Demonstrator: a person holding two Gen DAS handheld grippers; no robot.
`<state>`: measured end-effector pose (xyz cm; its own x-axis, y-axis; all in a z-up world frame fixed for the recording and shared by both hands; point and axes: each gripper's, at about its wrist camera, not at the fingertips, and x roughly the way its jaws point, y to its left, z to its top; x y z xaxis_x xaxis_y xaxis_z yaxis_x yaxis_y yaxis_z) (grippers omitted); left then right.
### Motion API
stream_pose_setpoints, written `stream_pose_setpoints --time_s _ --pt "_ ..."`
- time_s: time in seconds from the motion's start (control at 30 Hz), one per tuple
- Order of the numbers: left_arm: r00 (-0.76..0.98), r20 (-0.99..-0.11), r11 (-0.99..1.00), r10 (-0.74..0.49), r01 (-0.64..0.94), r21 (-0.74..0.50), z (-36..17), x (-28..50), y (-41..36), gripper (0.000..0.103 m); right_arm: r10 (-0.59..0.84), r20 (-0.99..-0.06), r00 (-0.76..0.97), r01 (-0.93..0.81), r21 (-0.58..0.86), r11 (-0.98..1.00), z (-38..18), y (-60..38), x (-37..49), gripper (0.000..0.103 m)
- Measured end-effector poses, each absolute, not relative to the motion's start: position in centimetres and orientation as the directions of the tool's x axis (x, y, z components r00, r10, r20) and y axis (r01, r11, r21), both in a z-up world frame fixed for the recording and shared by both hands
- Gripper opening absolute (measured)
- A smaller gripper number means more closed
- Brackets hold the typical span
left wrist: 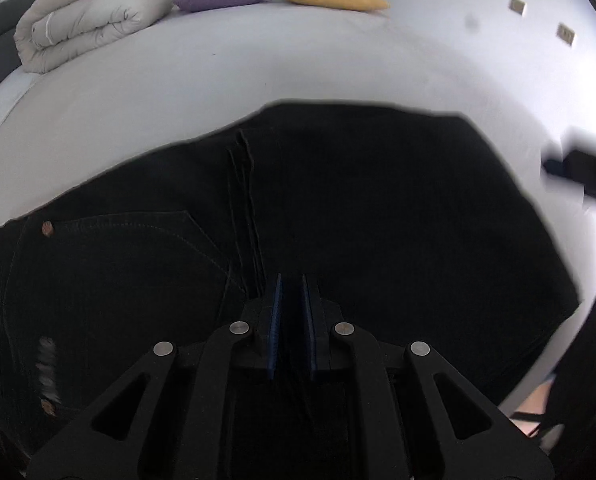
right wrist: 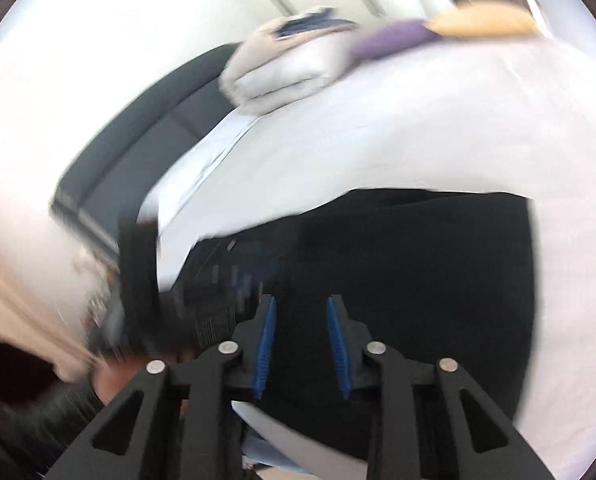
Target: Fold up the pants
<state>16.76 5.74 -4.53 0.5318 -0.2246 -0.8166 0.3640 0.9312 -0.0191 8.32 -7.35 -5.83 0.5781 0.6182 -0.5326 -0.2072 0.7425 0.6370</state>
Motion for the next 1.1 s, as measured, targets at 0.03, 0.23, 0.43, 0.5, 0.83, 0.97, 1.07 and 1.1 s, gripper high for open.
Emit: stream_pose_setpoints --time_s 0.03,0.23,0.43,0.5,0.83,0.97,1.07,1.1 --pt "0.555 -0.808 0.927 -0.197 0.373 0.031 -4.6 16.4 5.2 0.01 0.621 -0.529 0.578 -0.185 0.657 0.731 -6.1 -8.5 9.7 0.024" --pt "0.547 -0.821 0.929 -0.16 0.366 0.062 -4.4 17.7 4.3 0.01 0.692 -0.484 0.536 -0.021 0.812 0.584 -11.2 -14.6 17.1 0.024" --pt "0.558 -0.817 0.931 -0.147 0.357 0.077 -4.5 18.2 3.4 0.01 0.728 -0.516 0.451 0.079 0.836 0.544 -16.3 -15.1 18.0 0.001" --pt "0.563 -0.814 0.93 -0.141 0.357 0.086 -4.6 17.8 2.7 0.01 0.742 -0.507 0.439 0.073 0.843 0.533 -16.7 -15.3 16.6 0.001" --pt "0.572 -0.806 0.933 -0.149 0.351 0.077 -5.3 15.4 2.4 0.01 0.758 -0.526 0.386 0.036 0.83 0.557 -16.4 -12.2 5.4 0.002" --pt "0.575 -0.803 0.934 -0.153 0.349 0.072 -6.0 14.9 3.2 0.01 0.737 -0.546 0.398 0.042 0.814 0.579 -16.0 -11.8 3.1 0.002" --pt "0.579 -0.801 0.935 -0.153 0.348 0.073 -6.1 14.9 3.2 0.01 0.709 -0.57 0.415 0.042 0.79 0.611 -16.3 -11.3 2.4 0.0" --pt "0.58 -0.8 0.935 -0.153 0.348 0.073 -6.2 14.8 3.2 0.01 0.698 -0.58 0.421 0.041 0.78 0.624 -16.4 -11.2 2.2 0.0"
